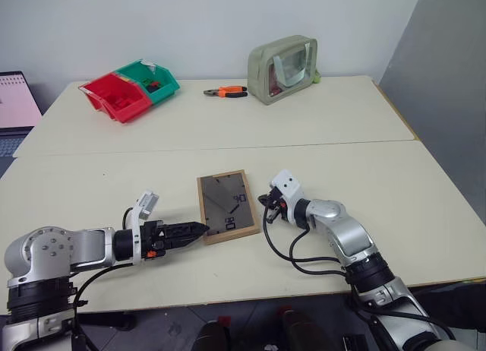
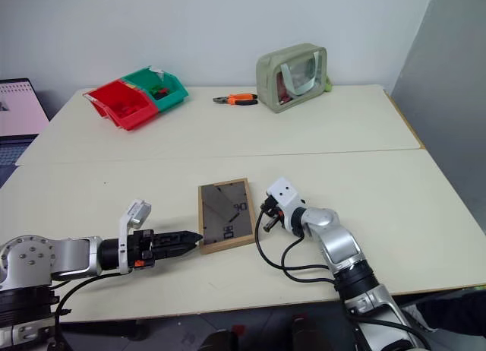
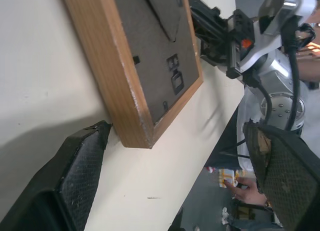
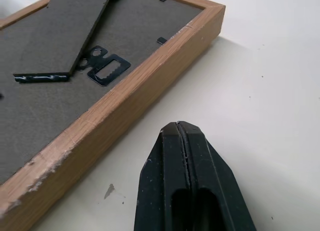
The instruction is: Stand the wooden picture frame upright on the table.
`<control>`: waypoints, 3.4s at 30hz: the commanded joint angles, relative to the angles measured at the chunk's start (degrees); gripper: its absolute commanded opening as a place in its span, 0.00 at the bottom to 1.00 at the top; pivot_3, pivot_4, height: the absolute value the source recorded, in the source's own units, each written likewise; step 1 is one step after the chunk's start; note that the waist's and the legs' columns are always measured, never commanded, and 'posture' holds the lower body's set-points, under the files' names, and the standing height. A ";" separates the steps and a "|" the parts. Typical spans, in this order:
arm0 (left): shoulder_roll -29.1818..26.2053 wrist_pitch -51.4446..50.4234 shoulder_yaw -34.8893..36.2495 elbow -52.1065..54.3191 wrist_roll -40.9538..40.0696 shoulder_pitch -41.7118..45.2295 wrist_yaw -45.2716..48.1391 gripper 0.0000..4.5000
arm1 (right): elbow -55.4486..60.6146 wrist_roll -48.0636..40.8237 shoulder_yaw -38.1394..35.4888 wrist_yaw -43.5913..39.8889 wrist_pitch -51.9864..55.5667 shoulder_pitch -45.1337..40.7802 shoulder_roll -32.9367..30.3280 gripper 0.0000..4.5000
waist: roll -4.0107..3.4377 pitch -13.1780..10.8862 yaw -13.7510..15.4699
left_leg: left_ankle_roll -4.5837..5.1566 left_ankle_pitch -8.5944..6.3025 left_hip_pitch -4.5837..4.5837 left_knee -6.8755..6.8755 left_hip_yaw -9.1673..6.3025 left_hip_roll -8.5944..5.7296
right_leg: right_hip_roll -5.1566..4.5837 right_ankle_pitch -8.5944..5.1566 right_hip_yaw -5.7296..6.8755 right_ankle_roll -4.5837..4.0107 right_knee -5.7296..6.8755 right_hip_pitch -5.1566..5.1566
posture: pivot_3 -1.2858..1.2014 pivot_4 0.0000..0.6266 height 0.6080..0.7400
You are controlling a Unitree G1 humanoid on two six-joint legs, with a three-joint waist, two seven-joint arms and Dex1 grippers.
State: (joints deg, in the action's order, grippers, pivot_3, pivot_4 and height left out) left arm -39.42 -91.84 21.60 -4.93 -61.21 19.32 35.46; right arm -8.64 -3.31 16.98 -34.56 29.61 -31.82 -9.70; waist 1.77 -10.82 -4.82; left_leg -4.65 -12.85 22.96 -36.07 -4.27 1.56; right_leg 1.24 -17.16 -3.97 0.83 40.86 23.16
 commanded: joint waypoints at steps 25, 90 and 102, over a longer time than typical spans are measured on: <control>9.56 7.38 -4.56 -4.53 6.25 2.58 0.66 0.67 | 1.57 1.34 1.19 1.90 0.36 0.80 3.52 0.00 | -0.41 0.38 2.05 | 0.00 0.00 -0.49 0.03 -0.16 -0.09 | -0.30 -0.05 0.11 0.50 -0.92 -1.07 | 0.52 0.24 1.00; 7.27 12.72 -5.99 5.84 4.34 15.56 5.62 0.28 | 20.33 -33.01 -16.59 -16.47 23.95 -13.65 -17.90 1.00 | -0.40 0.07 1.93 | 0.09 -0.10 0.19 0.27 -0.34 -0.05 | -0.31 0.18 0.45 0.31 -1.73 -0.77 | 0.52 0.24 1.00; 4.10 -0.66 -2.90 -6.36 -19.62 17.27 -5.81 0.28 | 5.60 0.46 -8.42 -15.01 -36.17 -1.89 -31.53 1.00 | -0.36 0.05 1.40 | 0.18 -0.16 0.11 0.17 -0.17 -0.12 | -0.29 0.03 0.34 0.63 -1.75 -0.79 | 0.52 0.24 1.00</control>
State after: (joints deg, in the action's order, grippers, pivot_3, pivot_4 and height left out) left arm -33.93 -92.23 17.97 -9.95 -74.43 34.71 31.56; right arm 1.09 -11.10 7.15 -53.15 11.29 -32.75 -41.40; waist 1.41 -10.78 -3.42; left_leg -4.47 -13.01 23.01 -35.91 -4.43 1.45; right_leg 0.96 -17.14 -3.64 1.47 39.13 22.33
